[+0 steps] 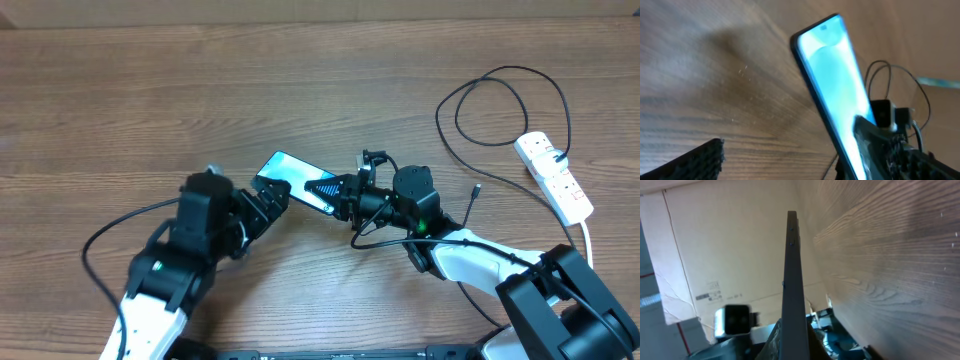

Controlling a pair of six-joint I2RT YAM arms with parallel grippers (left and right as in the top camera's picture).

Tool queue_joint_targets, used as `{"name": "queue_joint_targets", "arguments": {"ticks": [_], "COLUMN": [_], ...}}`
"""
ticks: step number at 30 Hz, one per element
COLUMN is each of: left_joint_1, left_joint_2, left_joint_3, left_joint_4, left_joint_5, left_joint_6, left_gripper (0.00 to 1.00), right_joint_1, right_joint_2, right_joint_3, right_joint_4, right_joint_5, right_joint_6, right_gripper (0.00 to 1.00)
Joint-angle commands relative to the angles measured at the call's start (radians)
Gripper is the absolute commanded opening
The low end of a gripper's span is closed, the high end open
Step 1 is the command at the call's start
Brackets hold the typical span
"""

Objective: Plug charger to phone and switch on socket

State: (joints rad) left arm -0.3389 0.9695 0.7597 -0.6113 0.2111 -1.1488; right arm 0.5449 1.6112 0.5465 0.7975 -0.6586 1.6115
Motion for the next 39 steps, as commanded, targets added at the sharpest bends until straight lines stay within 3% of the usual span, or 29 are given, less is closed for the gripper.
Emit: {"name": "queue_joint_targets", "arguments": {"ticks": [1, 4, 7, 11, 13, 16, 21, 24, 31, 39], "left_joint_1": [-0.002, -0.002, -0.002, -0.002, -0.002, -0.002, -0.002, -0.003, -0.003, -0.002], "left_joint_2": [0.079, 0.148, 0.198, 0.222, 0.225, 0.225, 0.225, 0.225, 0.229, 0.229], "left_joint_3": [-0.007, -0.007, -0.007, -0.007, -0.007, -0.007, -0.007, -0.007, -0.007, -0.007], "left_joint_4": [0.046, 0.145, 0.210, 0.217, 0.222, 0.225, 0.223, 0.222, 0.220, 0.227], "left_joint_5": [0.079, 0.136, 0.163, 0.168, 0.158, 0.145, 0.145, 0.146, 0.145, 0.143], "left_joint_6": [-0.064, -0.082, -0.133, -0.158, -0.181, -0.229, -0.323, -0.379, -0.389, -0.447], "left_gripper": [0.92, 0.77, 0.68, 0.54, 0.41, 0.33, 0.30, 0.36, 0.37, 0.26], "right_joint_1": [0.004, 0.004, 0.004, 0.004, 0.004, 0.004, 0.004, 0.004, 0.004, 0.005], "right_joint_2": [-0.011, -0.011, -0.011, -0.011, -0.011, -0.011, -0.011, -0.011, -0.011, -0.011], "right_joint_3": [0.016, 0.016, 0.016, 0.016, 0.016, 0.016, 0.016, 0.016, 0.016, 0.016], "right_joint_4": [0.014, 0.006, -0.008, -0.031, -0.054, -0.076, -0.070, -0.069, 0.043, 0.080], "right_joint_5": [-0.016, -0.016, -0.016, -0.017, -0.017, -0.026, -0.040, -0.040, -0.037, -0.035], "right_joint_6": [0.095, 0.136, 0.160, 0.200, 0.199, 0.199, 0.249, 0.251, 0.271, 0.278], "right_gripper": [0.04, 0.04, 0.04, 0.04, 0.04, 0.04, 0.04, 0.04, 0.04, 0.04]}}
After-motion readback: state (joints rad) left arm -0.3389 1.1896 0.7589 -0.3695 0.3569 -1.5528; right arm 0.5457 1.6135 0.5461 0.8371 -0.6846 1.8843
